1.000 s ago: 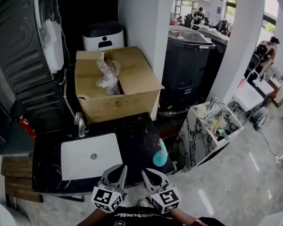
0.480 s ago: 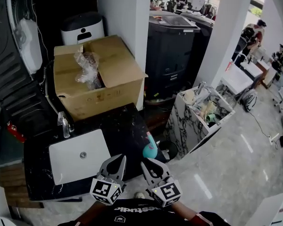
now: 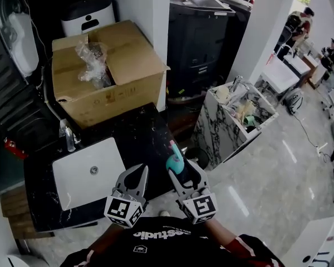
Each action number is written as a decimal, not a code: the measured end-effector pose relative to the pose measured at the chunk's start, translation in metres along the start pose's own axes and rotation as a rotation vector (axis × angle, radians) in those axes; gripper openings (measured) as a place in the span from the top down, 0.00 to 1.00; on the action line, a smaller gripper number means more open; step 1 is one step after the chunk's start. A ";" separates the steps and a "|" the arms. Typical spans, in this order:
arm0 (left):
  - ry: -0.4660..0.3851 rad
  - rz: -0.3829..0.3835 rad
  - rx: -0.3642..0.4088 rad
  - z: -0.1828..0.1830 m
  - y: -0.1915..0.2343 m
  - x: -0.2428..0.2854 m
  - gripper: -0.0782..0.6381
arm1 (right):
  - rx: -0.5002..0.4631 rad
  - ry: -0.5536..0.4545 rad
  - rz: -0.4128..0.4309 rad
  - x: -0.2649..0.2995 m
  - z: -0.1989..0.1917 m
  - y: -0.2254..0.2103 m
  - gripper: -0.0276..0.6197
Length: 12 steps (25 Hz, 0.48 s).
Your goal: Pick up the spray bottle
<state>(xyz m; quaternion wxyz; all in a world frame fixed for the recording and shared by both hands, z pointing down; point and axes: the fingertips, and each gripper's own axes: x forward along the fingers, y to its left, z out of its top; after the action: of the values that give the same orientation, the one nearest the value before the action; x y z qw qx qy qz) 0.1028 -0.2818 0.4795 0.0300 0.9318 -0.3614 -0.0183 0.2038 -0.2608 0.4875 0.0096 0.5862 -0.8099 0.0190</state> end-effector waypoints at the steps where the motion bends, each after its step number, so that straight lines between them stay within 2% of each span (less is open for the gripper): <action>1: 0.003 0.003 -0.001 -0.001 0.001 0.001 0.87 | -0.013 0.007 -0.008 0.003 -0.003 -0.005 0.58; 3: 0.012 0.014 -0.005 -0.004 0.005 0.003 0.87 | -0.024 0.019 -0.015 0.012 -0.011 -0.014 0.58; 12: 0.046 0.074 -0.011 -0.012 0.031 0.008 0.87 | 0.037 0.090 -0.005 0.061 -0.048 -0.041 0.58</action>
<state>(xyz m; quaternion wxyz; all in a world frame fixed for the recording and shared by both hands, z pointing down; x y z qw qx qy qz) 0.0888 -0.3096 0.4939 0.0440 0.9177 -0.3947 0.0024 0.2233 -0.3293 0.5382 0.0354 0.5868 -0.8067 0.0602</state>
